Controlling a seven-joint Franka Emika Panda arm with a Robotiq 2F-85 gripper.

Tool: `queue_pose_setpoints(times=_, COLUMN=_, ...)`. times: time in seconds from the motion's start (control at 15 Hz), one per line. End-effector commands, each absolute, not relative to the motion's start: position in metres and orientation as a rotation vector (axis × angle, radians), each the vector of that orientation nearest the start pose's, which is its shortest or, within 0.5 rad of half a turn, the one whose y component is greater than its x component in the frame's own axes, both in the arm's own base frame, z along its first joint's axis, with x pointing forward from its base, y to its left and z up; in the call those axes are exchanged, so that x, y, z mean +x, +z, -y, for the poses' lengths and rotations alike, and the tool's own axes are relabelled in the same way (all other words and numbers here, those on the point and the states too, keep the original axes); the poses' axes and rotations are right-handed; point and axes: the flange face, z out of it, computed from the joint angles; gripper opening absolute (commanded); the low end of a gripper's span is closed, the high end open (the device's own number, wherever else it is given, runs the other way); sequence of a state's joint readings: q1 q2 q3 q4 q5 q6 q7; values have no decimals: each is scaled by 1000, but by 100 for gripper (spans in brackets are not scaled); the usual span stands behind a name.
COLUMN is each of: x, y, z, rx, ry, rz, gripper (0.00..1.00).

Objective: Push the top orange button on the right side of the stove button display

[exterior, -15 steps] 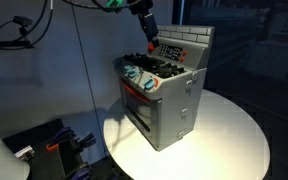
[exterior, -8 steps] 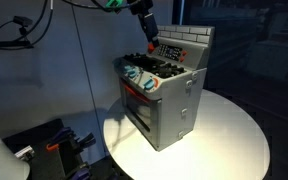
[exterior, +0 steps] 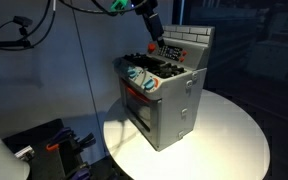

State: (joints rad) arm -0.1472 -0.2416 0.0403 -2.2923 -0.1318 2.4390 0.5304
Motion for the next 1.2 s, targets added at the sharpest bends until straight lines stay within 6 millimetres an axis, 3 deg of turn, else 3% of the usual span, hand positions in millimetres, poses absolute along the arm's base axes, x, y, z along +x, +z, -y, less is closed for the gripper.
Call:
queue_pose_setpoints(times=0.0, x=515, y=488, z=70, rx=-2971, ry=-674, rz=-908, gripper=100)
queue_pose_setpoints(times=0.33, x=530, y=476, z=88, rx=-2970, ry=-693, rz=-931, gripper=100)
queue_pose_setpoints(times=1.13, x=576, y=453, z=108, rx=-3029, ry=-688, rz=-933, gripper=100)
